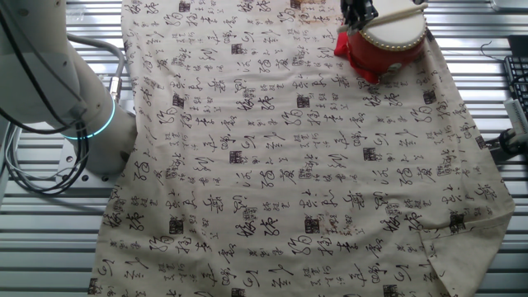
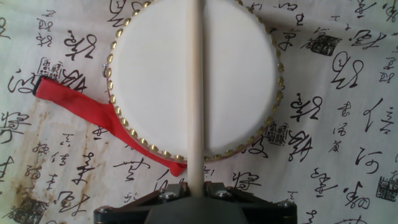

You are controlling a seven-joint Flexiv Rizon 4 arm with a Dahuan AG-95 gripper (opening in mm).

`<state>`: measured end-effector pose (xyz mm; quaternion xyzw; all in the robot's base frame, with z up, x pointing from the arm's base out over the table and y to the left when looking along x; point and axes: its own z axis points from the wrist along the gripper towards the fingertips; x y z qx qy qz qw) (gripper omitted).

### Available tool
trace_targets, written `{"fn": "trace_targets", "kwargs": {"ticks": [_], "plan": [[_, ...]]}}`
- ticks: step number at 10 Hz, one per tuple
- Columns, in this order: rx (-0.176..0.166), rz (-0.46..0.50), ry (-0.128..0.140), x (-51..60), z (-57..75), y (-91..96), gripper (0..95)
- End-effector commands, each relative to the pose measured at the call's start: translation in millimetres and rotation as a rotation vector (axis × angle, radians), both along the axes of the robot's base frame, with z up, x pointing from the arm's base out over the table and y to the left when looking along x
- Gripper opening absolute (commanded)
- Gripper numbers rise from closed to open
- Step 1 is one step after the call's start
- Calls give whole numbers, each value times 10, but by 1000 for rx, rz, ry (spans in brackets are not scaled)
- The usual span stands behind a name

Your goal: Play the drum

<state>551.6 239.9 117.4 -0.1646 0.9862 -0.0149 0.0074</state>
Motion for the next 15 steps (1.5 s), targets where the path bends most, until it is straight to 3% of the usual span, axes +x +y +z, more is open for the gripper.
{"fn": "trace_targets", "kwargs": {"ticks": [1,11,12,14,15], "plan": [[0,7,1,2,-1,2,190],[0,21,0,2,-1,2,190],[0,24,0,2,0,2,380],[4,35,-1,2,2,2,380],[7,40,0,1,17,4,570]]}}
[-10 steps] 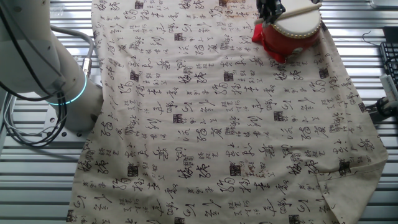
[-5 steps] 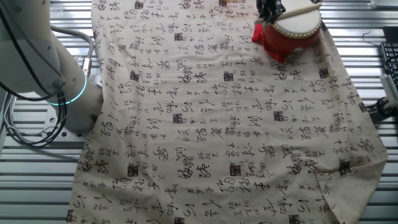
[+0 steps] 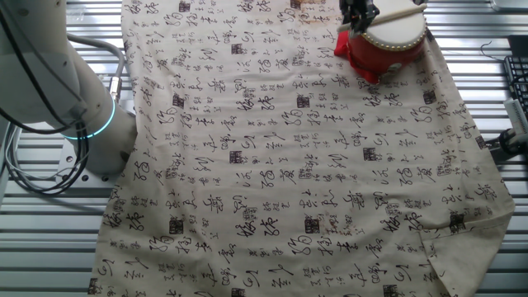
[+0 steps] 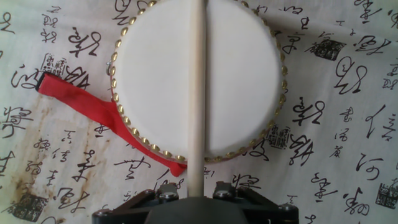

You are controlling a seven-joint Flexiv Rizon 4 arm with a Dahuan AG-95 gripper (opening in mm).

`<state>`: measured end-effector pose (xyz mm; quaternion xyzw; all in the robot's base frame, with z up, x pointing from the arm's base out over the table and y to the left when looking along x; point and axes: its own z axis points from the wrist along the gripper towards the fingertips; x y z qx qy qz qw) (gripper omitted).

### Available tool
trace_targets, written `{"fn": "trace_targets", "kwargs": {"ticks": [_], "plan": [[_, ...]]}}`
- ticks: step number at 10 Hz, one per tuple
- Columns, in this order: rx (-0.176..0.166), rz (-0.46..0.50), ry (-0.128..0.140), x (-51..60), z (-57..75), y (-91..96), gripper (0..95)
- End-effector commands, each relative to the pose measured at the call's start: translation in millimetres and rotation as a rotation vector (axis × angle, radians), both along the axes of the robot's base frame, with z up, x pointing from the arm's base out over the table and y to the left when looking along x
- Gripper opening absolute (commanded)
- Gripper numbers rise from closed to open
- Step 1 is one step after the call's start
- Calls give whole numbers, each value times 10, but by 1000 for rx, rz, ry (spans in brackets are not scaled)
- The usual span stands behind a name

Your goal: Play the drum

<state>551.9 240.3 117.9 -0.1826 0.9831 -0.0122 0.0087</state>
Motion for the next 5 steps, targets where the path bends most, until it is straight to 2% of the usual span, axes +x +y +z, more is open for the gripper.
{"fn": "trace_targets", "kwargs": {"ticks": [1,3,5], "plan": [[2,2,7,-5,49,5,570],[3,-3,14,-15,155,21,570],[17,-6,18,-36,307,46,570]]}}
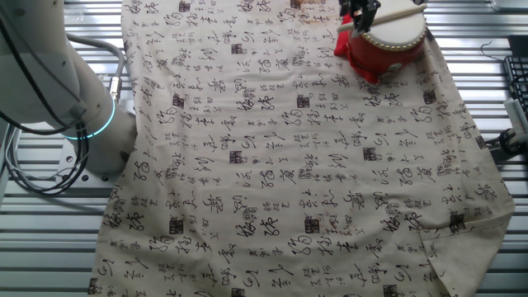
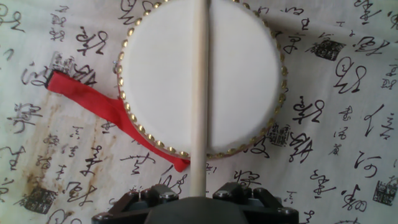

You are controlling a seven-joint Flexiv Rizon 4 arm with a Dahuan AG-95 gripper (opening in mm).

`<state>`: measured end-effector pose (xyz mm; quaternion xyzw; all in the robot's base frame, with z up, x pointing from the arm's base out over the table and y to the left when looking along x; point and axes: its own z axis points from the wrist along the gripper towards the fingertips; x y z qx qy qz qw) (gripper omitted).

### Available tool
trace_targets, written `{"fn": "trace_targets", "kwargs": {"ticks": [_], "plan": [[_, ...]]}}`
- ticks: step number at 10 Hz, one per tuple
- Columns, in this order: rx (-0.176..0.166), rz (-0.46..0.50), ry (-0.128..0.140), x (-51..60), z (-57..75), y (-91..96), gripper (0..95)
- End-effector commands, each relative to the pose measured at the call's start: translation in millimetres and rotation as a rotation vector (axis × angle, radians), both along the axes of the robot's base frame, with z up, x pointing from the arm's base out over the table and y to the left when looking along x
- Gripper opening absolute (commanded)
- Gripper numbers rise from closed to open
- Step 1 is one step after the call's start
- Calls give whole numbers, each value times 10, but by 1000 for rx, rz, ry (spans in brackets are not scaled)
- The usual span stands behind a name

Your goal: Play the drum

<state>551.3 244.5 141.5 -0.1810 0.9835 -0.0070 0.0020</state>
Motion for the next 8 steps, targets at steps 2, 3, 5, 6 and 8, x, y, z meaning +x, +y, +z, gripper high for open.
{"fn": "trace_targets", "kwargs": {"ticks": [2,3,5,6,8], "plan": [[21,-9,25,-140,532,78,570],[20,-13,36,-191,662,90,570],[34,-16,57,-355,1024,71,570],[35,-11,65,-385,1099,23,570],[50,7,68,-414,1176,-69,570]]}}
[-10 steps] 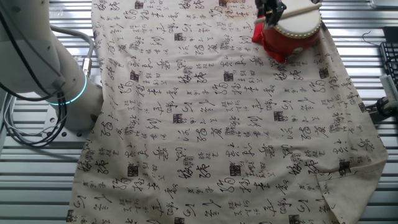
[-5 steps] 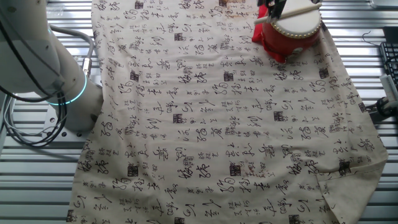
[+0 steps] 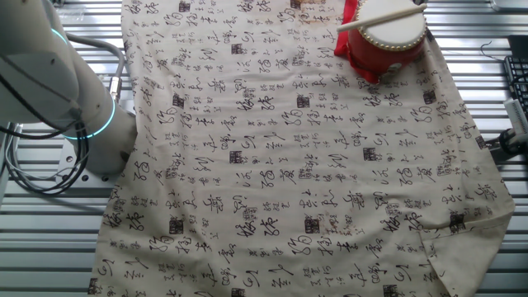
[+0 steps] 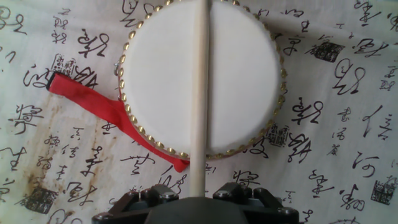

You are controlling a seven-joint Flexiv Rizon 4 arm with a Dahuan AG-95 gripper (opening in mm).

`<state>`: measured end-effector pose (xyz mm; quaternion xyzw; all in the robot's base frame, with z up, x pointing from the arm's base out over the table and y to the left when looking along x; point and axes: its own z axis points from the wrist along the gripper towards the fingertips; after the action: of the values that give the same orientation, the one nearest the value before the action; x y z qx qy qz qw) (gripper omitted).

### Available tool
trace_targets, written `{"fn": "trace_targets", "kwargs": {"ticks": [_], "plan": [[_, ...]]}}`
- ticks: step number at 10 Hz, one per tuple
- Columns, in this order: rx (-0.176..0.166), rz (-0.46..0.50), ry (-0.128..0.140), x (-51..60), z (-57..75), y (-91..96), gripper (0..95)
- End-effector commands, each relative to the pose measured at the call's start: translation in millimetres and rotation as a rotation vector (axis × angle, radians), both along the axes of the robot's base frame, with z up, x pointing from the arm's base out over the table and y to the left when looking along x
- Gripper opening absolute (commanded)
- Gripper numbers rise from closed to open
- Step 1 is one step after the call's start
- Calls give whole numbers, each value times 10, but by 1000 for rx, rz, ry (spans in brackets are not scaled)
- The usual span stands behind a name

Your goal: Play the drum

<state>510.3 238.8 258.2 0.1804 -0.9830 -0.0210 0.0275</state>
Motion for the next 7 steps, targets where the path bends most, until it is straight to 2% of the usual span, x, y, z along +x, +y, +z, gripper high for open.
{"fn": "trace_targets", "kwargs": {"ticks": [1,3,4,7], "plan": [[-2,32,-2,-23,48,-49,570],[-6,48,-6,-40,80,-72,570],[-18,54,-10,-43,88,-71,570],[-13,39,-13,-36,93,-65,570]]}}
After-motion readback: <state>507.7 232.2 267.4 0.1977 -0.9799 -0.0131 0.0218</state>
